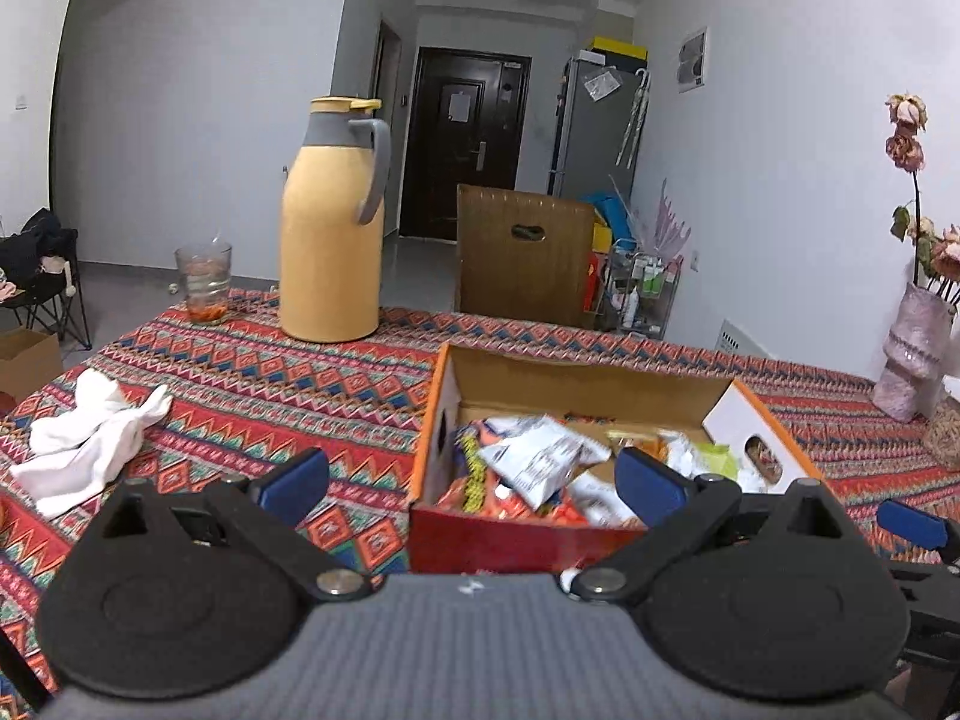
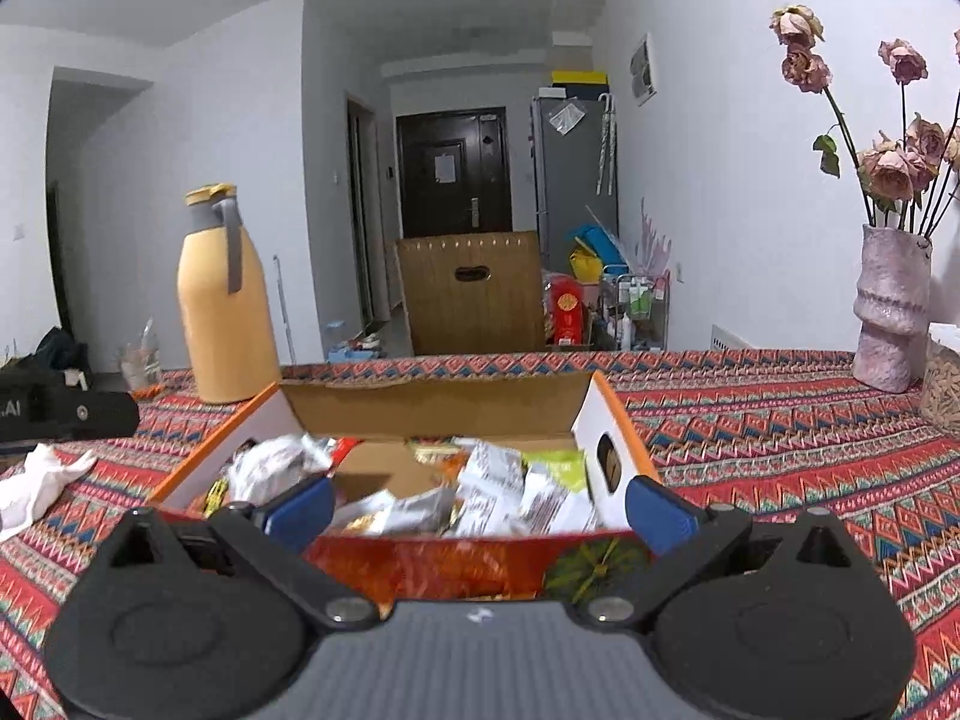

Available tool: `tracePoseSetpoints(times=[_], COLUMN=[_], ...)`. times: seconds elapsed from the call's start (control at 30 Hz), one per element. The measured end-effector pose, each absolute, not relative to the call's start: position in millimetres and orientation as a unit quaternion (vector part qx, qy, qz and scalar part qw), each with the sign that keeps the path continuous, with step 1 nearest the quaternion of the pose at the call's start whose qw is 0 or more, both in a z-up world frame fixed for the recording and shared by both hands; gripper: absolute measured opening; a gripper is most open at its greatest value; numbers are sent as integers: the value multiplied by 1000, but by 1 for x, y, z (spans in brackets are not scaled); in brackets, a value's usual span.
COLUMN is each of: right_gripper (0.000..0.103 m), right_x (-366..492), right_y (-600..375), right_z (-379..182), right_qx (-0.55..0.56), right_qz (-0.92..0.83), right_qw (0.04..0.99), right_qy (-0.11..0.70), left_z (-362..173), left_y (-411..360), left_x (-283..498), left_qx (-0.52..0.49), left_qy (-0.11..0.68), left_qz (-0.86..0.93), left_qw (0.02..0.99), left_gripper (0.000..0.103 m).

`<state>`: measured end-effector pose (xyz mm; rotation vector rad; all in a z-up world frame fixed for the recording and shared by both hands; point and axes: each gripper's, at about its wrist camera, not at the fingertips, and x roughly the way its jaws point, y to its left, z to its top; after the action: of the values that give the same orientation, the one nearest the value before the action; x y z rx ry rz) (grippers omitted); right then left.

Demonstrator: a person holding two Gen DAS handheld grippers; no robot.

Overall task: Organize snacks
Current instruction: 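Withdraw both tools from the box back toward the snack pile, then grasp the green-and-white snack bar with the right tool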

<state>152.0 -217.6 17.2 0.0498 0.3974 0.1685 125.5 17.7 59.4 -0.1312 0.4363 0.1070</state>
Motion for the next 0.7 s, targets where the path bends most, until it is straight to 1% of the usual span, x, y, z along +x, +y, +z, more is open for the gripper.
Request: tracePoseSetpoints(times=[0.4,0.7], right_gripper=[103,103], right_x=[120,109], right_y=[-220,-224], right_z=[-6,-23], right_qx=[15,12], right_qz=[92,92], right_qw=[968,963], right_qy=[233,254], left_z=[26,0], left_y=[36,44], left_x=[95,89], left_qx=[-52,-53], left_qy=[255,273], left_qz=[62,58], left_qw=[964,959], left_gripper=[103,103])
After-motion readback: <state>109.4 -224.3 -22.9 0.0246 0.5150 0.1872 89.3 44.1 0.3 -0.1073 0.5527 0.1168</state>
